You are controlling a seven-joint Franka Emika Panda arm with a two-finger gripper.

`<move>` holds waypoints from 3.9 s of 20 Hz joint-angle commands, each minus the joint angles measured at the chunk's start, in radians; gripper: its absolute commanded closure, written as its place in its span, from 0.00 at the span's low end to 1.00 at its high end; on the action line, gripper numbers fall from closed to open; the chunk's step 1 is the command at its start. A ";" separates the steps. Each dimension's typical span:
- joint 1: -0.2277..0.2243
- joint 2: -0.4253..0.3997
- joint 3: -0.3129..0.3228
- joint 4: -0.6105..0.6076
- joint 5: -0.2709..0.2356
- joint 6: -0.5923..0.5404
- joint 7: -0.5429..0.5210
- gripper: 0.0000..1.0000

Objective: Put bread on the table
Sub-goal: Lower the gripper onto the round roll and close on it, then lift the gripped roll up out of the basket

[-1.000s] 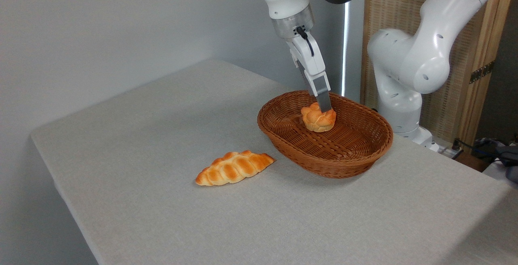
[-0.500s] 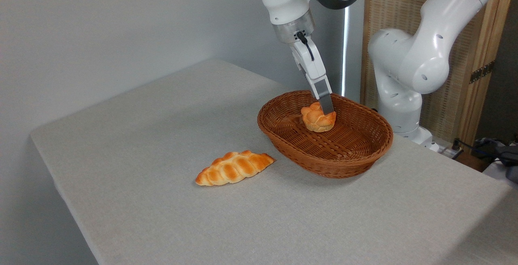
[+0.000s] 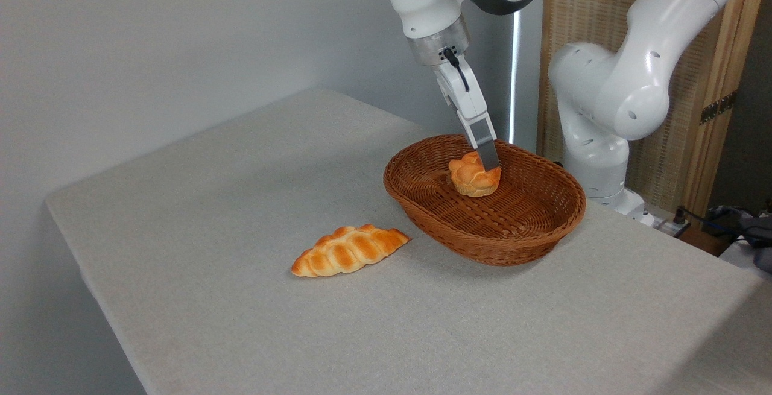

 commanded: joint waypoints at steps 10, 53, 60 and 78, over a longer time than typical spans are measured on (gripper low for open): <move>-0.008 -0.012 0.005 -0.013 0.001 0.021 0.013 0.00; 0.002 -0.008 -0.041 -0.038 0.001 0.130 0.047 0.65; 0.004 -0.008 -0.036 -0.001 0.000 0.128 0.047 0.67; 0.004 0.216 0.183 0.399 0.043 0.130 0.047 0.72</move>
